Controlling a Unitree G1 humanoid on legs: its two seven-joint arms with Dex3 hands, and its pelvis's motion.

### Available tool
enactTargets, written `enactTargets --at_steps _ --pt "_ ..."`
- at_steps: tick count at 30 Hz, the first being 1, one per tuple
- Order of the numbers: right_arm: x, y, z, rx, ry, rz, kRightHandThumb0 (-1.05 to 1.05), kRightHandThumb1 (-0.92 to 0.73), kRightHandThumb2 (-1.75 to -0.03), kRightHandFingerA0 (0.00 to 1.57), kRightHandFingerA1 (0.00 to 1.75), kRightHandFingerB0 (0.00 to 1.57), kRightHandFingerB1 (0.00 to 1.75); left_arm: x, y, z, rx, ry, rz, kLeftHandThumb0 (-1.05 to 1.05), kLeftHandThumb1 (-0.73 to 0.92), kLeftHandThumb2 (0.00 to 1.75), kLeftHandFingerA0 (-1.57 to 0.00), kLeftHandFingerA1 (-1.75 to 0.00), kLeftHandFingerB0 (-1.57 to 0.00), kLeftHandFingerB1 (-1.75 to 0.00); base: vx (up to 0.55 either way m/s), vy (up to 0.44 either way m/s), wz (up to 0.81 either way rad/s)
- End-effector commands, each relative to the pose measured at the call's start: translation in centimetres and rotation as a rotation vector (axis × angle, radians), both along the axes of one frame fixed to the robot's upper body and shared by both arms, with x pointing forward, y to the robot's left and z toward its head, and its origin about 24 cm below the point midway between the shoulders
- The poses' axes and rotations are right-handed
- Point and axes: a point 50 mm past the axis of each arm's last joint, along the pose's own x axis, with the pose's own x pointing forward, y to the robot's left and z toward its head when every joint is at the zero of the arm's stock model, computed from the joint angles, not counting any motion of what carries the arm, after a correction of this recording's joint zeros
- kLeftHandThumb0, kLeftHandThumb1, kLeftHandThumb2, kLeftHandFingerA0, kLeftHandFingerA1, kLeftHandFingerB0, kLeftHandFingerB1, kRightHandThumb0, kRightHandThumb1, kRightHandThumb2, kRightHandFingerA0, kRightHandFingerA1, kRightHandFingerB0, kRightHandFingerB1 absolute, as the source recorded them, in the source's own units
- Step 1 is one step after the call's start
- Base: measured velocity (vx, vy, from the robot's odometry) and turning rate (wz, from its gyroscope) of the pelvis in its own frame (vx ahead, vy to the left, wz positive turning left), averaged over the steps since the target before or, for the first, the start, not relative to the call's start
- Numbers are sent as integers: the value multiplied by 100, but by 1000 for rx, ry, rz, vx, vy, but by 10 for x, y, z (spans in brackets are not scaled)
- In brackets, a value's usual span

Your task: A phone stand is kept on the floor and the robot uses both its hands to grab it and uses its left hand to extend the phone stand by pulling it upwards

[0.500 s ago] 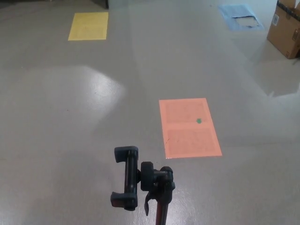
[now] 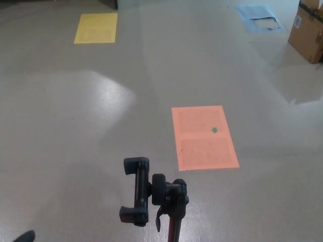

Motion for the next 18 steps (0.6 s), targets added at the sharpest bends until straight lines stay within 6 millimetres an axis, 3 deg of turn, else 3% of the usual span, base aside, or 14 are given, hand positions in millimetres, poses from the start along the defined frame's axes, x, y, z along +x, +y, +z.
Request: enactTargets --at_steps 1,5,10,11,12,14,15,16,18 --pt "6 17 16 19 -103 89 -102 -68 -98 0 3 0 0 6 -8 22 -31 -169 -56 -87 76 64 -33 -31 -35 -33 0 0 0" --pt "19 33 21 -14 -139 153 -105 -73 -108 0 8 0 3 24 -27 32 -23 -207 -132 -89 78 65 -28 -29 -29 -30 0 0 0" --pt "30 51 20 -6 -129 198 -105 -72 -109 0 10 0 5 42 -53 43 -117 -246 -211 -87 76 64 -19 -28 -21 -28 0 0 0" --pt "30 55 20 -2 -117 213 -89 -83 -65 0 0 0 0 44 -58 44 -135 -249 -224 -87 77 64 -18 -28 -20 -28 0 0 0" --pt "31 59 18 -17 -111 226 -105 -73 -111 0 13 0 5 47 -65 47 -143 -251 -243 -39 36 101 0 -48 0 -47 0 0 0" --pt "34 68 16 -33 -107 245 -105 -72 -109 0 8 0 4 54 -80 53 -167 -255 -281 -39 35 100 0 -49 0 -47 0 0 0" --pt "34 70 16 -32 -102 248 -105 -71 -108 0 9 0 4 56 -83 54 -182 -257 -291 -94 65 102 -6 -38 -12 -40 0 0 0" --pt "35 76 16 -31 -96 255 -105 -70 -110 0 10 0 4 59 -89 57 -209 -262 -310 -86 60 101 -3 -39 -7 -40 0 0 0" --pt "36 84 15 -36 -96 272 -105 -69 -111 0 10 0 4 63 -98 61 -223 -269 -332 -94 65 102 -4 -37 -5 -37 0 0 0"
